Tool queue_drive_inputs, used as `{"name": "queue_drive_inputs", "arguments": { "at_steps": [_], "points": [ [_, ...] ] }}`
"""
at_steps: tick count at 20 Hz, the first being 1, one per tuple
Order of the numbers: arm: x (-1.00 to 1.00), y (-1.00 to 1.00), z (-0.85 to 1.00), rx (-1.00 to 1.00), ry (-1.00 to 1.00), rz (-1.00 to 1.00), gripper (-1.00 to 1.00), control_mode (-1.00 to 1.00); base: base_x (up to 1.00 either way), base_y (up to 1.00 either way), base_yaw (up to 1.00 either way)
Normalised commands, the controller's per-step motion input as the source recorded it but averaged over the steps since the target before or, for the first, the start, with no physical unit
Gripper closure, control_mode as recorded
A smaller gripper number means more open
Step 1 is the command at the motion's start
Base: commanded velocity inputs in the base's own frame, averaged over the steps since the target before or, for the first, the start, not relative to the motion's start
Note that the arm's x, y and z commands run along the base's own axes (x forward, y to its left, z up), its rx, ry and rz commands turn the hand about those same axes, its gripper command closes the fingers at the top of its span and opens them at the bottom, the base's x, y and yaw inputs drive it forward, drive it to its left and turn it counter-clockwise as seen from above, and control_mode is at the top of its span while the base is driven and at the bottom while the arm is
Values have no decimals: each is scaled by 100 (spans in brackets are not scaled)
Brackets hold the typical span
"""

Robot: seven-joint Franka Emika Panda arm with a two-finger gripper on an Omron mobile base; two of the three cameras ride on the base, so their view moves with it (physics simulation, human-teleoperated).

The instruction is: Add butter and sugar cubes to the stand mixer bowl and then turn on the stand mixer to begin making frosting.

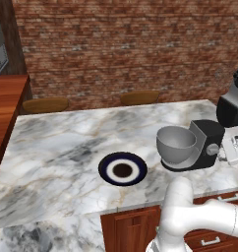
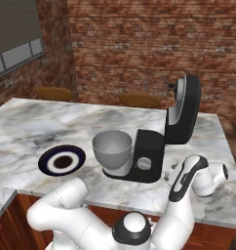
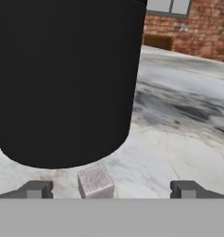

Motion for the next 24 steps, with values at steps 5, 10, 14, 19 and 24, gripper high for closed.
{"name": "queue_drive_inputs", "arguments": {
  "at_steps": [5, 10, 14, 19, 24],
  "points": [
    [7, -3, -20, 0, 0, 0, -100, -100, 0, 0, 0],
    [2, 0, -19, 1, 0, 1, -100, -100, 0, 0, 0],
    [0, 0, -21, 1, 0, 1, -100, -100, 0, 0, 0],
    [0, 0, -25, 1, 0, 2, -100, -100, 0, 0, 0],
    [0, 2, -27, 2, 0, 6, -100, -100, 0, 0, 0]
  ]
}}
